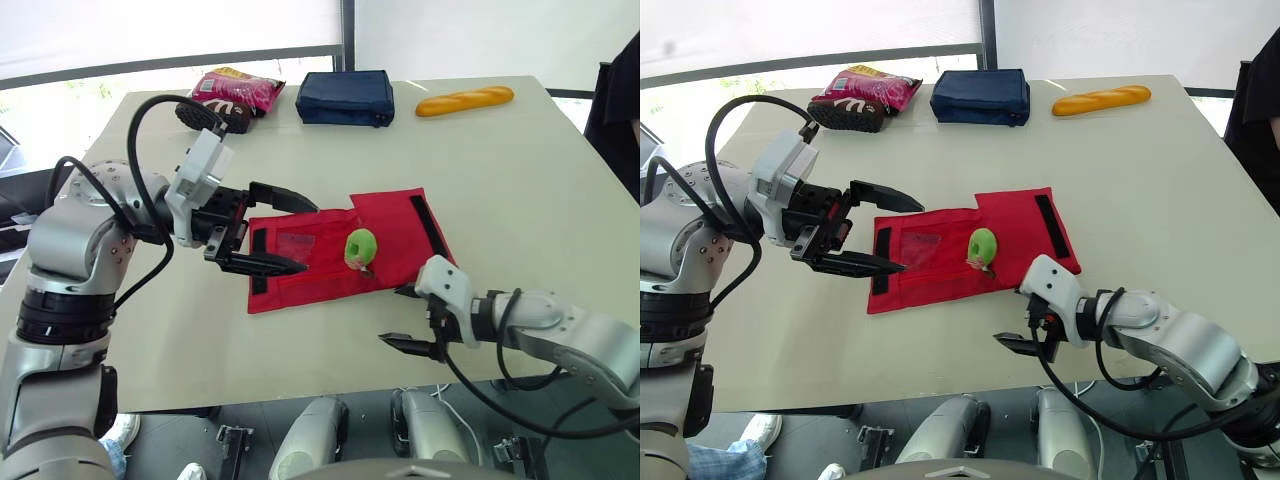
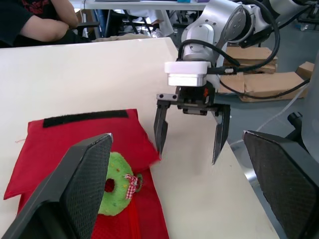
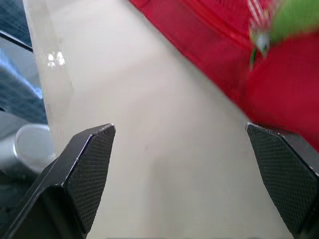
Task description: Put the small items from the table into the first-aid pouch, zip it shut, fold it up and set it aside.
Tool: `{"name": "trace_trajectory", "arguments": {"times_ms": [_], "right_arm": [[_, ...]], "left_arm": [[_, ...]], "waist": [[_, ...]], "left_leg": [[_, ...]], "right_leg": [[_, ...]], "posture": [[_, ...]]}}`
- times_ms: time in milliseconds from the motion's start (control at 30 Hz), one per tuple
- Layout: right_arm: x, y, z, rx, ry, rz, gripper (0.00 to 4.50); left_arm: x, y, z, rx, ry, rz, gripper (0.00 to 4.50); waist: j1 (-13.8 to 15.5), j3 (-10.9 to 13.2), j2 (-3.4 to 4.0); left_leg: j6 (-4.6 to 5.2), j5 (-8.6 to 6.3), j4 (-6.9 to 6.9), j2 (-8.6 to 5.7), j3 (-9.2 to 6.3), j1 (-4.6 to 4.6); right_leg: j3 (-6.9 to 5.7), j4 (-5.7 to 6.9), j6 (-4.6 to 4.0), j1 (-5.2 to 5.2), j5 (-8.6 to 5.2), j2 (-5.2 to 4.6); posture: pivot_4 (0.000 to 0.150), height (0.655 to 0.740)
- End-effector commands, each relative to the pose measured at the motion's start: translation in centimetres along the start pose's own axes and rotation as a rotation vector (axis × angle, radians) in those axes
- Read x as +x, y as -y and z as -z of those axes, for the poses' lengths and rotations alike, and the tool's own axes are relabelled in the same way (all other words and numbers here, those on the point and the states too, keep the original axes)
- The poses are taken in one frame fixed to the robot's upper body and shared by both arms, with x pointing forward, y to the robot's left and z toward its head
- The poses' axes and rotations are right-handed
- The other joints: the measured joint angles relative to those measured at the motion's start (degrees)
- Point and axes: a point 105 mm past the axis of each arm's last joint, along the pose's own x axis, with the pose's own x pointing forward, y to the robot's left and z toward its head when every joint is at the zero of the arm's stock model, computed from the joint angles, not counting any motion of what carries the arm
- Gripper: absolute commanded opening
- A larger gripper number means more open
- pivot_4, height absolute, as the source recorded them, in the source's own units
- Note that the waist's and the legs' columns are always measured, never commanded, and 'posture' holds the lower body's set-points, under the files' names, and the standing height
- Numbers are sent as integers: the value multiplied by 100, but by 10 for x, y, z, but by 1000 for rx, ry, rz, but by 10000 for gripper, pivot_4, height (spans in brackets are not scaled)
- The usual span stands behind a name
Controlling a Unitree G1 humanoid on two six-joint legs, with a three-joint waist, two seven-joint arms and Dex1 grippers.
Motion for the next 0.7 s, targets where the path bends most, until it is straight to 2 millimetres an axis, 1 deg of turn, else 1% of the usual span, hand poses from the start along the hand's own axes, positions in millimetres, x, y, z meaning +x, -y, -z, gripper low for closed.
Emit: {"name": "trace_trajectory", "arguments": {"times_ms": [33,133,200,333,400,433,533,567,633,700], "right_arm": [[-16,15,-20,-41,102,57,44708],[-25,37,-37,-27,212,138,44708],[-29,46,-47,-26,265,154,44708],[-36,62,-60,-23,325,179,44708],[-47,73,-65,15,379,197,44708],[-51,76,-67,29,398,194,44708],[-67,68,-83,88,519,90,44708],[-69,63,-86,93,537,53,44708],[-65,45,-86,93,521,-55,44708],[-63,36,-85,93,508,-110,44708]], "left_arm": [[-5,3,-5,30,-15,-2,45000],[-6,5,-6,27,-14,1,45000],[-7,7,-6,25,-16,1,45000],[-9,10,-6,21,-21,-4,45000],[-10,12,-6,18,-25,-5,45000],[-10,13,-6,16,-26,-7,45000],[-13,14,-6,13,-34,-22,45000],[-14,15,-6,14,-36,-26,45000],[-14,16,-7,14,-35,-30,45000],[-14,16,-7,14,-34,-35,45000]], "waist": [[-8,0,0],[-7,0,-2],[-5,0,-7],[9,3,-9],[5,4,-9],[4,4,-9],[6,5,-10],[5,5,-10],[4,5,-10],[-9,5,-10]], "left_leg": [[0,0,0,0,0,0],[0,0,-1,1,0,0],[0,0,-1,1,0,0],[-1,0,-1,2,1,0],[-1,0,-1,1,1,0],[0,0,-1,1,2,0],[0,0,-1,1,2,0],[0,0,-1,1,1,0],[0,0,-2,2,1,1],[0,0,-3,2,2,1]], "right_leg": [[0,0,0,0,0,0],[0,0,-1,0,0,1],[1,0,-1,-1,1,1],[0,0,-8,-1,5,1],[1,0,-9,-1,5,0],[2,0,-9,-1,6,0],[2,0,-10,-1,6,0],[1,0,-11,-1,7,0],[2,0,-12,-1,7,0],[2,0,-12,-1,7,0]], "posture": [[1500,7293],[1500,7293],[1500,7293],[1500,7293],[1500,7293],[1500,7293],[1500,7293],[1500,7293],[1500,7293],[1500,7293]]}}
